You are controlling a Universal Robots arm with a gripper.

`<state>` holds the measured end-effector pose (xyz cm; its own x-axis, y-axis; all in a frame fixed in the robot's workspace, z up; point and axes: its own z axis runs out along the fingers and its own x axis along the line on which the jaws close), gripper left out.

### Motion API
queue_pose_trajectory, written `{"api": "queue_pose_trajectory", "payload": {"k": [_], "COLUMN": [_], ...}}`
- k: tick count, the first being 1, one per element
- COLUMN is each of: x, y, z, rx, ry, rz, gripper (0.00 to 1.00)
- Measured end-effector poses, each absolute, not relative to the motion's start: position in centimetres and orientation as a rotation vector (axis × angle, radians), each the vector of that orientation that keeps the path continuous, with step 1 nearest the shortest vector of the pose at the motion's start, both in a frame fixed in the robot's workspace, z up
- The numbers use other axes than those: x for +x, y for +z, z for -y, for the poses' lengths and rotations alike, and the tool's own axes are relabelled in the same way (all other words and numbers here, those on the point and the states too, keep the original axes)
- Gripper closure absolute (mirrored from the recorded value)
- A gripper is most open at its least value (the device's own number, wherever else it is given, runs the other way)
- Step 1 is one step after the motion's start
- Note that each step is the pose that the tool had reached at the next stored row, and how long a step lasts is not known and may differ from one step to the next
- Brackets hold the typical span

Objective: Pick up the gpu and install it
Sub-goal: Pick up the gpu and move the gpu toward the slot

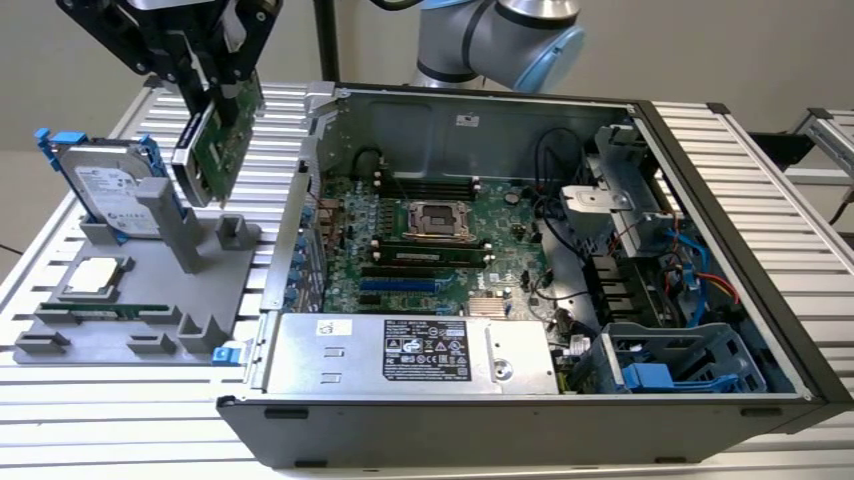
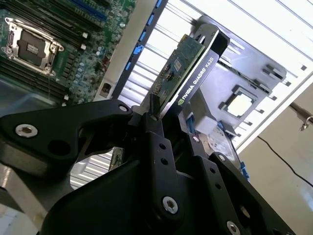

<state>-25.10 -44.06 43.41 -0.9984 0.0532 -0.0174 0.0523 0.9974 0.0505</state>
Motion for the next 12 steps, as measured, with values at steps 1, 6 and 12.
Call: {"api": "queue_pose_trajectory", "payload": {"k": [1, 6, 12], "x": [-25.06, -24.90, -24.68], "y": [43.42, 43.42, 43.42], "z": [44.06, 44.06, 44.06], "rx": [0.082, 0.082, 0.082], "ry": [0.078, 0.078, 0.078], "rz": [-3.121, -3.121, -3.121], "gripper": [1.00, 1.00, 1.00]}}
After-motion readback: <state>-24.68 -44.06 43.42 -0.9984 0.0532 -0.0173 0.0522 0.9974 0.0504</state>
